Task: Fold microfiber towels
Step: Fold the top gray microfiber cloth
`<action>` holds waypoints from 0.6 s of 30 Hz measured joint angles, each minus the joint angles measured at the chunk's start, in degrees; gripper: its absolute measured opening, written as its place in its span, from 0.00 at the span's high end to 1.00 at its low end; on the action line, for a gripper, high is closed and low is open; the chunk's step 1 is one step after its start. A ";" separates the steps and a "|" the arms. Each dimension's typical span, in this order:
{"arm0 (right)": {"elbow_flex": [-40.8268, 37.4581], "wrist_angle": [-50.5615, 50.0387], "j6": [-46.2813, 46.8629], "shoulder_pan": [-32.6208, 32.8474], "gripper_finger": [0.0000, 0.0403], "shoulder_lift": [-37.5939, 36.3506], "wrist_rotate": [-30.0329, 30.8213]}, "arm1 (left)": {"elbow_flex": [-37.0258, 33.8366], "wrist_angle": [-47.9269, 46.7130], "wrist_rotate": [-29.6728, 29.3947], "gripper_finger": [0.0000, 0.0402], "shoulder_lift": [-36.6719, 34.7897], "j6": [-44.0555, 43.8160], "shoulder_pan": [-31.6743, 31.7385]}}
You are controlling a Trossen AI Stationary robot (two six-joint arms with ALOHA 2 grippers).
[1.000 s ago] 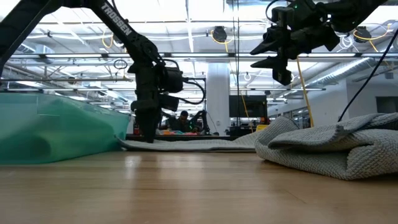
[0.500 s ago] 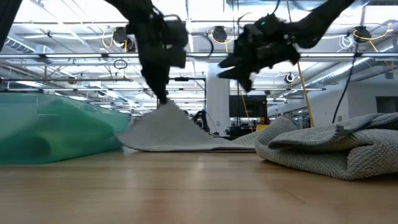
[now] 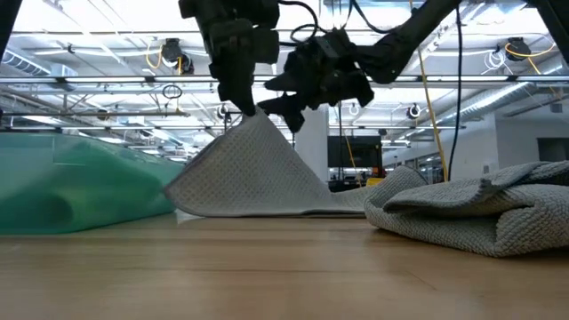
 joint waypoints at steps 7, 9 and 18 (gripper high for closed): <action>0.39 -0.01 -2.50 1.60 0.51 2.18 -3.16 | 0.00 0.30 -0.77 0.98 -0.91 -2.45 -0.53; 0.39 -0.24 -3.17 2.13 0.52 2.90 -2.88 | 0.00 0.44 -0.87 0.99 -1.42 -2.51 -0.51; 0.37 0.18 -7.45 4.14 0.73 3.77 -0.71 | 0.07 1.62 -0.94 0.96 -1.75 -2.05 -0.51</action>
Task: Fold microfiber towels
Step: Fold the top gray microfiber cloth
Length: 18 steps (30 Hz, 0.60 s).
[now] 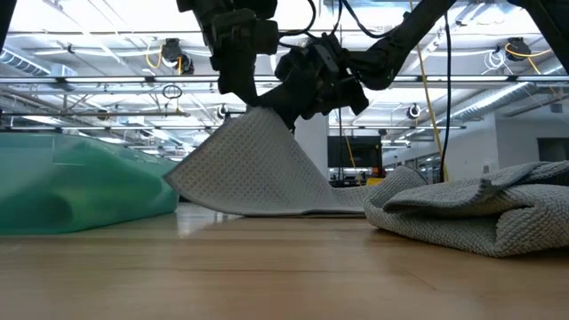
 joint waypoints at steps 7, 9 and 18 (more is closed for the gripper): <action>0.00 -0.63 -1.11 -0.49 0.97 -0.03 0.92 | 0.69 -0.80 -0.39 0.91 0.00 -6.71 0.20; 0.00 -0.61 -1.14 -1.02 0.96 -0.04 0.84 | 1.14 -2.05 -1.09 0.84 0.00 -8.09 -0.06; 0.00 -1.31 -0.81 -4.26 0.98 -0.07 0.85 | -2.56 -10.55 -8.93 0.40 -4.53 -20.49 -4.02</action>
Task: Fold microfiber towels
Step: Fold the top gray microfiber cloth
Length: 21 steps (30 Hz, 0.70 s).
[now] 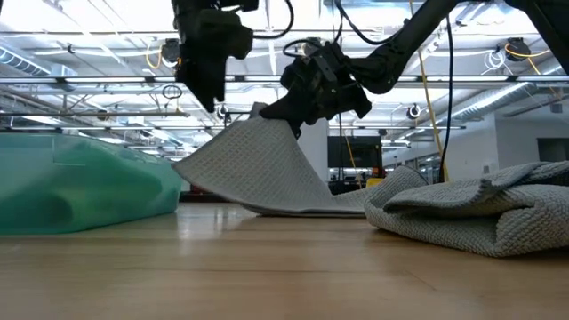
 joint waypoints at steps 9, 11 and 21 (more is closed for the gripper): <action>-0.02 -2.80 -3.24 -1.42 0.99 -1.46 -0.14 | -17.96 19.52 -2.80 0.29 -6.39 -7.01 -4.39; -0.02 -2.87 -4.33 -1.47 0.99 -2.01 -0.12 | -21.42 22.16 -2.74 0.29 -8.04 -6.10 -4.93; -0.04 -4.41 -5.99 -1.90 0.99 -2.49 -0.15 | -29.53 27.40 -4.36 0.29 -9.74 -2.65 -4.80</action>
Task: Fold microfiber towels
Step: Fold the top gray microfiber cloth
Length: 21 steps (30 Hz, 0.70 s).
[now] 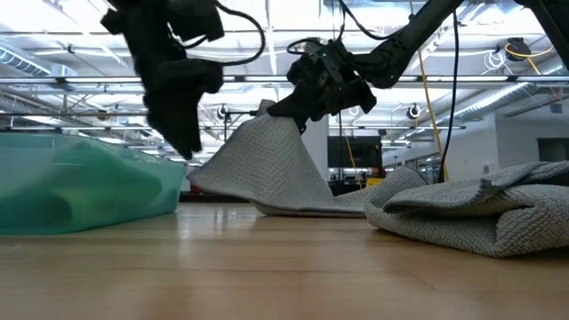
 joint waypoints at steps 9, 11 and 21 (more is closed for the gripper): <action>0.00 0.30 -0.31 0.11 0.99 0.00 0.00 | -4.32 7.32 3.76 0.29 0.39 4.49 5.92; 0.00 0.36 -0.31 0.11 0.99 0.00 -0.02 | -5.08 9.21 6.29 0.29 0.50 7.30 7.71; 0.00 0.74 -0.31 0.13 0.99 0.00 -0.02 | -11.04 18.66 22.01 0.48 0.76 13.87 15.98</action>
